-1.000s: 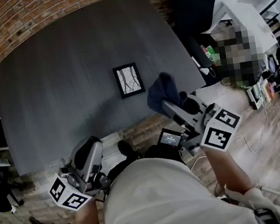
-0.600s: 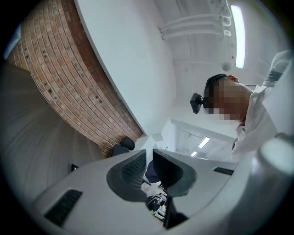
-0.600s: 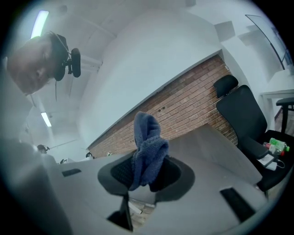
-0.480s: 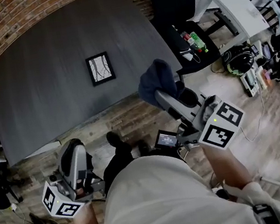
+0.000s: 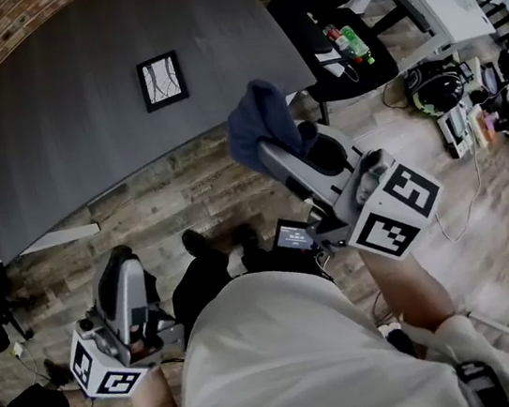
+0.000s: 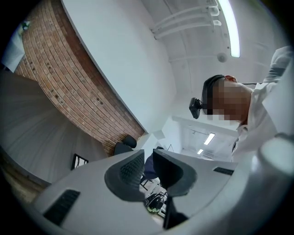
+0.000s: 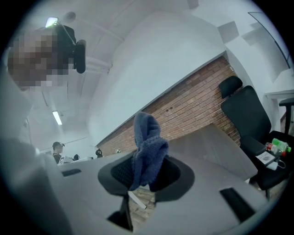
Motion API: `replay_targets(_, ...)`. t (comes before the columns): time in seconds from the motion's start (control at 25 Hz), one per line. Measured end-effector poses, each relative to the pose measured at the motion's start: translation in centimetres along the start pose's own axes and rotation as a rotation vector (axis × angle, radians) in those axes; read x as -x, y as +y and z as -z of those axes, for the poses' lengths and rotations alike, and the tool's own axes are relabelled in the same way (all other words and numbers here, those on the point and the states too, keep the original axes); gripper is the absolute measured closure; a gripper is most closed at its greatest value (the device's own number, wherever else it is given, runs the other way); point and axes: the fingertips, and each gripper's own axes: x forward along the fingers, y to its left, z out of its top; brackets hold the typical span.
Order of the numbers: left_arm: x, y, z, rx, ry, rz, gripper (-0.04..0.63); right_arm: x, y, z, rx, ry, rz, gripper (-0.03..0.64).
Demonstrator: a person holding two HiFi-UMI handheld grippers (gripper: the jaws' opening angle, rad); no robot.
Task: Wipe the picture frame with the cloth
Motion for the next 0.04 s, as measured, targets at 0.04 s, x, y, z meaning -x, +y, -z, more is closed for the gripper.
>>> replay_targets(0.04,0.58,-0.17,0.19,0.001,-0.001,-0.003,0.541,0.29,0.5,0.27,0.005,-0.001,-0.005,0.517)
